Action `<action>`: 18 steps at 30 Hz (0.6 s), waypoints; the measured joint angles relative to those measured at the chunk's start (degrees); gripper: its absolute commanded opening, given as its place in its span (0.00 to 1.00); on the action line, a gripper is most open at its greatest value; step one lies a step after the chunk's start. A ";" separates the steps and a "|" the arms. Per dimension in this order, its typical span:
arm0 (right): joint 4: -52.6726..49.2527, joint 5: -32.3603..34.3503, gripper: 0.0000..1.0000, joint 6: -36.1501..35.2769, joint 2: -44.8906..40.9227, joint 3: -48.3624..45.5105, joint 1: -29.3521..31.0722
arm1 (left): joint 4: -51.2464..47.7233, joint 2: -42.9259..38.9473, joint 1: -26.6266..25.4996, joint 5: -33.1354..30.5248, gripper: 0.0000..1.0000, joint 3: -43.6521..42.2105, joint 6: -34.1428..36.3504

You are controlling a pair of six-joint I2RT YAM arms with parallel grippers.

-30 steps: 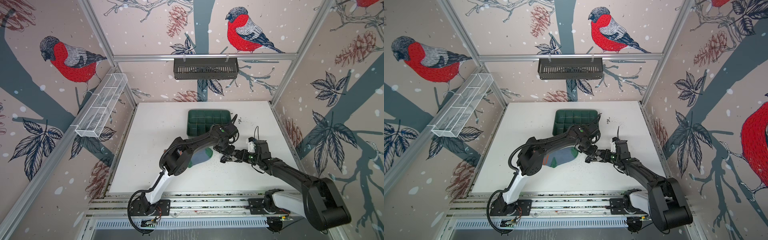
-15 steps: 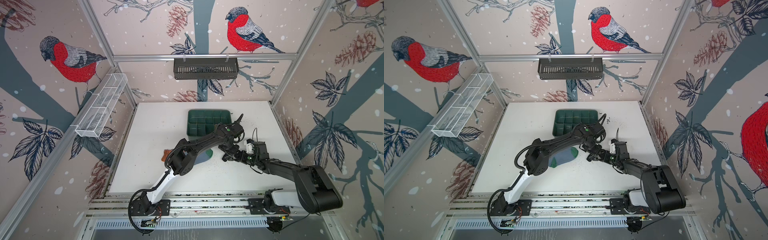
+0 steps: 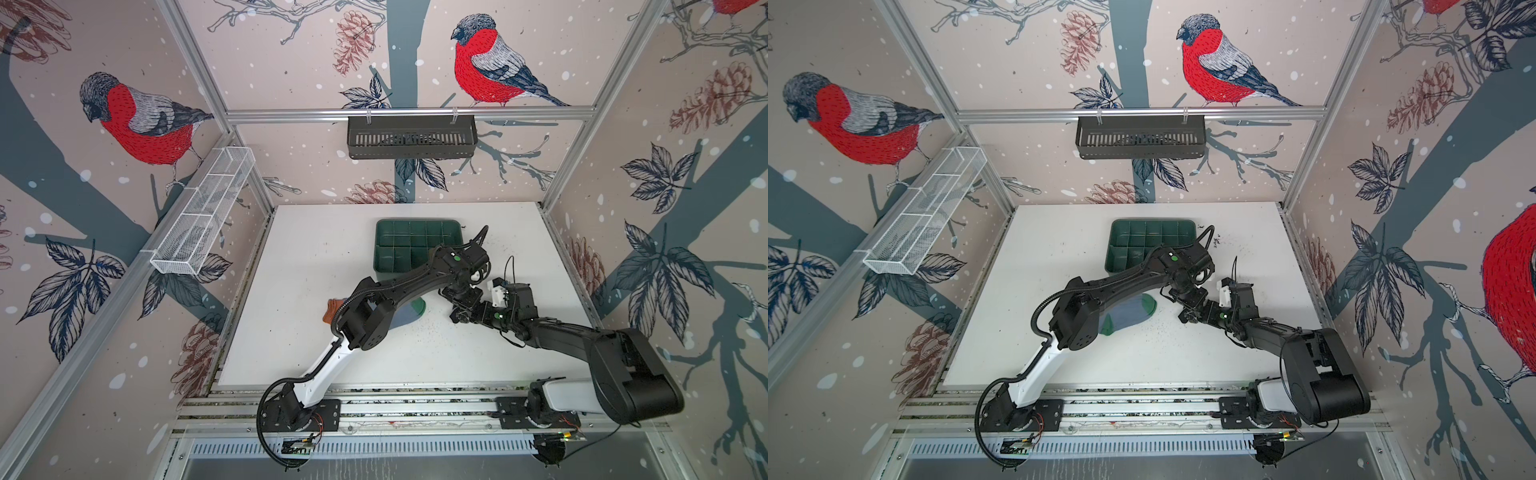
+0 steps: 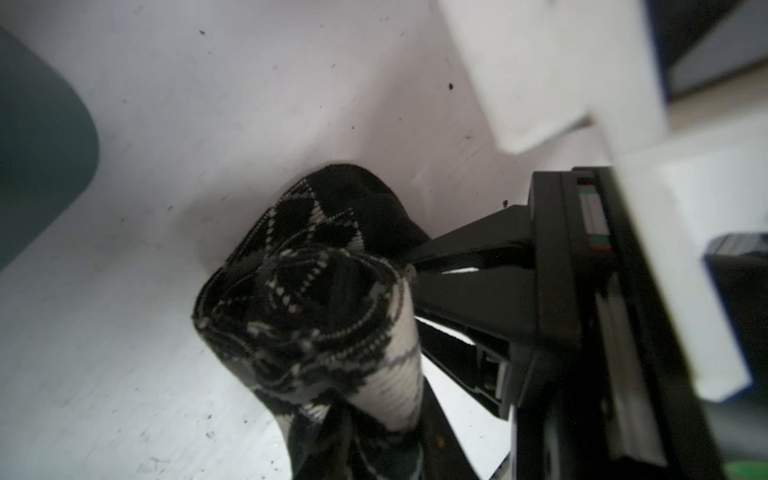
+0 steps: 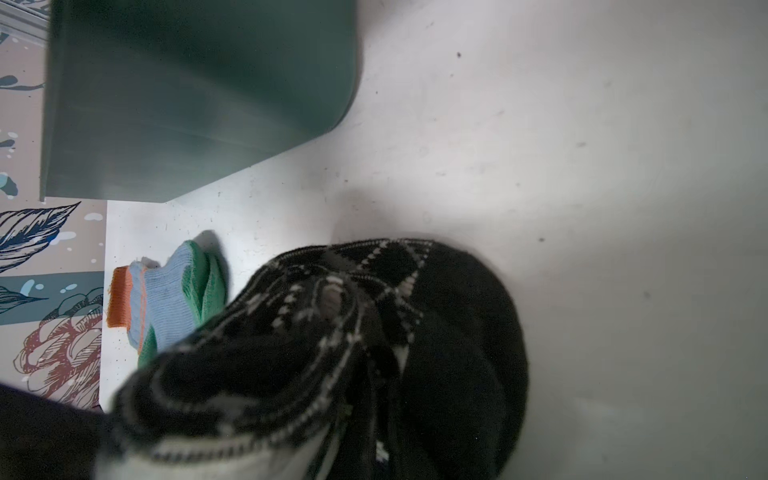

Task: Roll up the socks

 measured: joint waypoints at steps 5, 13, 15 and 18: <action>0.00 -0.04 0.11 0.00 0.00 0.02 -0.04 | 2.64 -0.09 0.46 2.86 0.29 -2.32 0.28; -0.96 -0.52 0.17 -0.04 -1.14 0.04 -0.85 | 7.19 -2.32 2.01 4.44 0.13 -8.04 -0.72; -2.14 -0.57 0.18 -0.04 -2.21 0.07 -1.11 | 7.28 -2.38 2.10 3.34 0.12 -8.24 -0.76; -3.52 -0.55 0.14 -0.04 -3.63 0.26 -1.16 | 7.17 -2.69 2.10 1.40 0.10 -8.31 -0.92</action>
